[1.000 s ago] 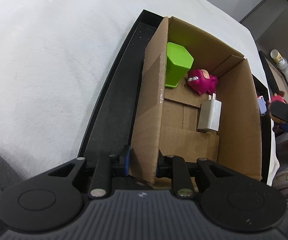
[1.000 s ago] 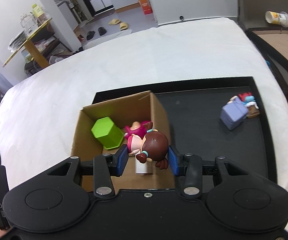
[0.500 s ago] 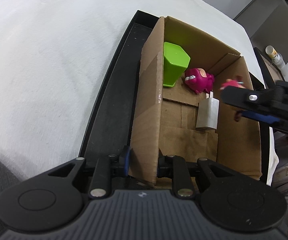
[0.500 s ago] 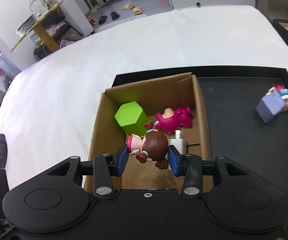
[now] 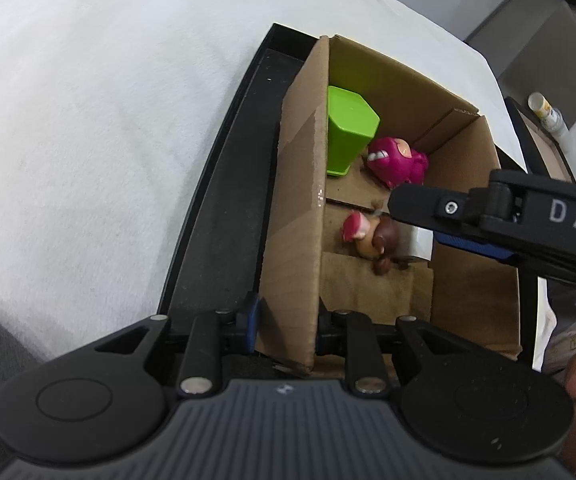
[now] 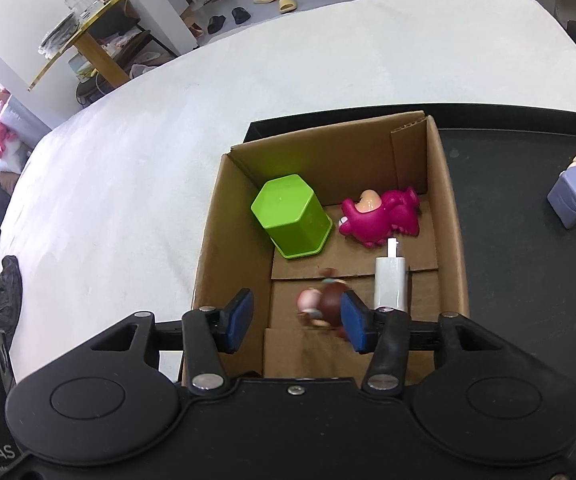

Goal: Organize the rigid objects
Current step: 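Open the right gripper to drop the doll beside the charger, then move the right gripper to the lavender cube toy and close on it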

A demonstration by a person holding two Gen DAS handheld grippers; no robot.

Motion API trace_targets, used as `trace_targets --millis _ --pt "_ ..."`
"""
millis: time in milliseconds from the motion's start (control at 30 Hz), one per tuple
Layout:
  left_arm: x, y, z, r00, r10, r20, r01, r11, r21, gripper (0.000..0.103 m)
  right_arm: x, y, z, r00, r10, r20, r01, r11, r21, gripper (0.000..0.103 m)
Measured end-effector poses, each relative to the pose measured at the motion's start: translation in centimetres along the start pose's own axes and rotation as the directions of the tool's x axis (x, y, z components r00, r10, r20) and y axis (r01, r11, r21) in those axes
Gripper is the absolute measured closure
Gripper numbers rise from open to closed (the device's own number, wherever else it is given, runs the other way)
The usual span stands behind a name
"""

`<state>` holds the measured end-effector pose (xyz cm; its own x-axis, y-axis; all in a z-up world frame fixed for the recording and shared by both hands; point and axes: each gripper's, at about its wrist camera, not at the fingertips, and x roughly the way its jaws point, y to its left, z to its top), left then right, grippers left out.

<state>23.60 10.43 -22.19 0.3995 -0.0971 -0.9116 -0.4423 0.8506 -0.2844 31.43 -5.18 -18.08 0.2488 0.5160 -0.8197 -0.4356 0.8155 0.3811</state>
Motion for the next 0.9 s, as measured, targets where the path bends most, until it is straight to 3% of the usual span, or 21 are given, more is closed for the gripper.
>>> trace_targets --millis 900 --pt "-0.1 -0.3 -0.1 1.000 0.023 0.012 -0.023 0.999 -0.029 0.080 -5.9 -7.4 -0.8 0.992 -0.085 0.091 0.075 0.992 0.105 0.035"
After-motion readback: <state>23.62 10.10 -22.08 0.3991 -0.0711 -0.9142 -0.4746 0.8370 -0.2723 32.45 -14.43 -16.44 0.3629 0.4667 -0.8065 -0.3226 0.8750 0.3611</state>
